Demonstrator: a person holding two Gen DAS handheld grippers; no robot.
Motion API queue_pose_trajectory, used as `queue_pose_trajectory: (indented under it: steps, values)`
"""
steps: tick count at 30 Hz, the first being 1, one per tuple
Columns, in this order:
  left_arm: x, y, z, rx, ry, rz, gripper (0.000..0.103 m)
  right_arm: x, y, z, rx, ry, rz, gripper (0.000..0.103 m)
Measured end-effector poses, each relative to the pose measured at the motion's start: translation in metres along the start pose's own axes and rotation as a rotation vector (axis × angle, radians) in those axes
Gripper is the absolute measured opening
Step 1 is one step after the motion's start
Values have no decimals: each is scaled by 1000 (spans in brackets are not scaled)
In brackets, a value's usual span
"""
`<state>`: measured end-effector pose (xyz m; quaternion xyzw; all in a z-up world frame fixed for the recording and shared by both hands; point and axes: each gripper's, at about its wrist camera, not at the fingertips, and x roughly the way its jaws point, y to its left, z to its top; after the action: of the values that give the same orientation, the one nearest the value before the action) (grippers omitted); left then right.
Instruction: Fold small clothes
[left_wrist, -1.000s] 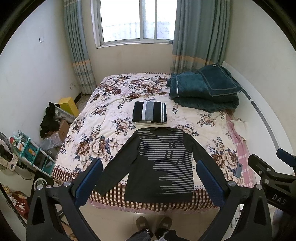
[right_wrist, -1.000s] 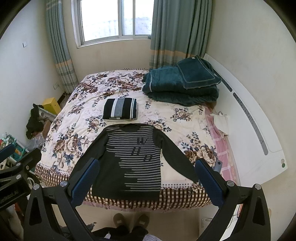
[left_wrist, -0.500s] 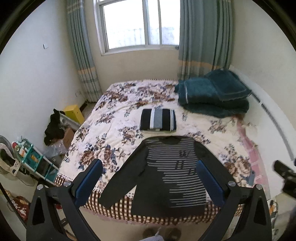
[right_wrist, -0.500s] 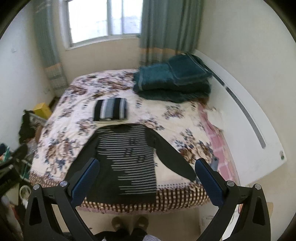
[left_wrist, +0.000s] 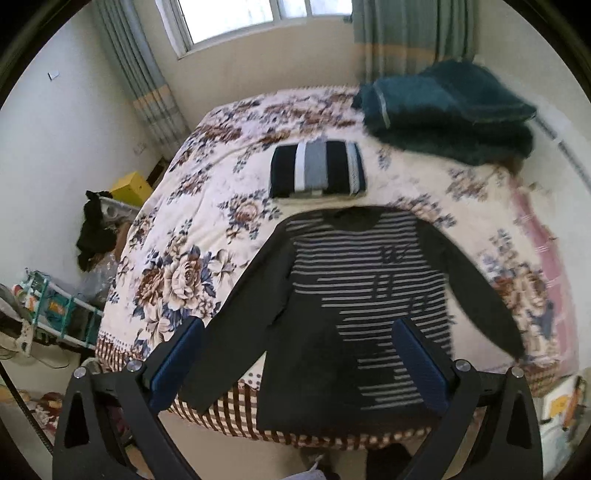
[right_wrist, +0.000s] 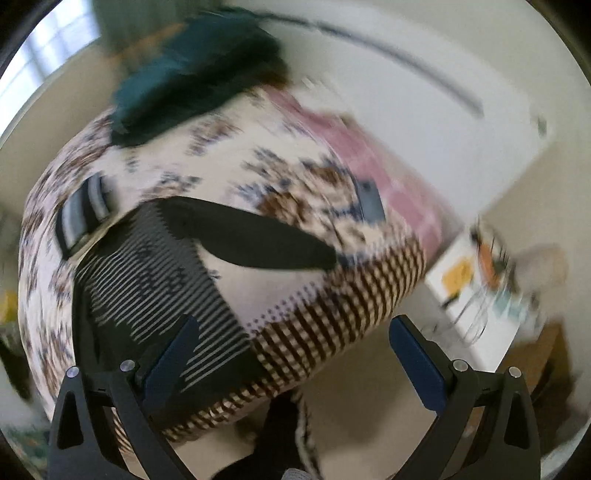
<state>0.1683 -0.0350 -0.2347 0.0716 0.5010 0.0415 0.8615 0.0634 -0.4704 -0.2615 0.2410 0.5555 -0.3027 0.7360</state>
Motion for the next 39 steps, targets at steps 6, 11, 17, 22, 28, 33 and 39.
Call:
queue_pose_trajectory:
  steps: [6, 11, 17, 22, 28, 33, 39]
  values:
    - [87, -50, -4, 56, 97, 97, 103, 176, -101, 37, 213, 177, -29, 75]
    - [163, -99, -18, 138, 238, 92, 103, 304, -134, 64, 341, 281, 44, 75]
    - [247, -142, -31, 189, 289, 80, 103, 426, -129, 81, 447, 381, 111, 75]
    - [316, -162, -40, 174, 328, 71, 103, 482, -105, 80, 442, 414, 92, 71]
    - [347, -179, -48, 168, 342, 36, 103, 434, -70, 86, 261, 227, 75, 9]
    - [352, -198, -52, 192, 340, -7, 103, 378, -74, 117, 250, 44, 41, 8]
    - [353, -221, -48, 221, 323, -38, 103, 374, -84, 177, 241, -15, 11, 8]
